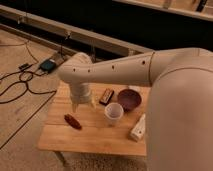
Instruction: Wipe the white sponge on the table
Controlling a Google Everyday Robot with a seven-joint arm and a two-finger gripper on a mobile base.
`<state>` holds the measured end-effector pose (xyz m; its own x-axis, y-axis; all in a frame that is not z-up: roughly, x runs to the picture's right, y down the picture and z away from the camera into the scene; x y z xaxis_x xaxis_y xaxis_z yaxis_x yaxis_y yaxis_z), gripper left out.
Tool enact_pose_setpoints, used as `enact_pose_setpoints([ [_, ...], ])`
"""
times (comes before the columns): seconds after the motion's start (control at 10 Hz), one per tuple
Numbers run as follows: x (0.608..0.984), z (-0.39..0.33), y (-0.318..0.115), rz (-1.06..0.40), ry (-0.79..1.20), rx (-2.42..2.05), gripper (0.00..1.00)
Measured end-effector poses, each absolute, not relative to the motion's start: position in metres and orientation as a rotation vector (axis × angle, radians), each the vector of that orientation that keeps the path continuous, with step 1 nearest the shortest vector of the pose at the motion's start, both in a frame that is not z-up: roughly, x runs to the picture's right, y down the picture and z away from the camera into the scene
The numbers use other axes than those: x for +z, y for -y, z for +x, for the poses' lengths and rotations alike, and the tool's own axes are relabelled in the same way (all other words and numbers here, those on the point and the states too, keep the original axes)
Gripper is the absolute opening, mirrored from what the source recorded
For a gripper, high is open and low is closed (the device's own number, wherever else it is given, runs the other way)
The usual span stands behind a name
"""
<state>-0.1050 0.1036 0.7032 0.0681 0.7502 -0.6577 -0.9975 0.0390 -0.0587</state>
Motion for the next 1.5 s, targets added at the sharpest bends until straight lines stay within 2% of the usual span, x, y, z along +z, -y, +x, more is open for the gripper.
enact_pose_setpoints([
  [1.0, 0.703, -0.105, -0.103, -0.594, -0.524, 1.438, 0.65],
  [1.3, 0.72, -0.099, -0.084, -0.587, -0.479, 1.44, 0.65],
  [1.5, 0.746, -0.078, -0.064, -0.571, -0.443, 1.452, 0.65],
])
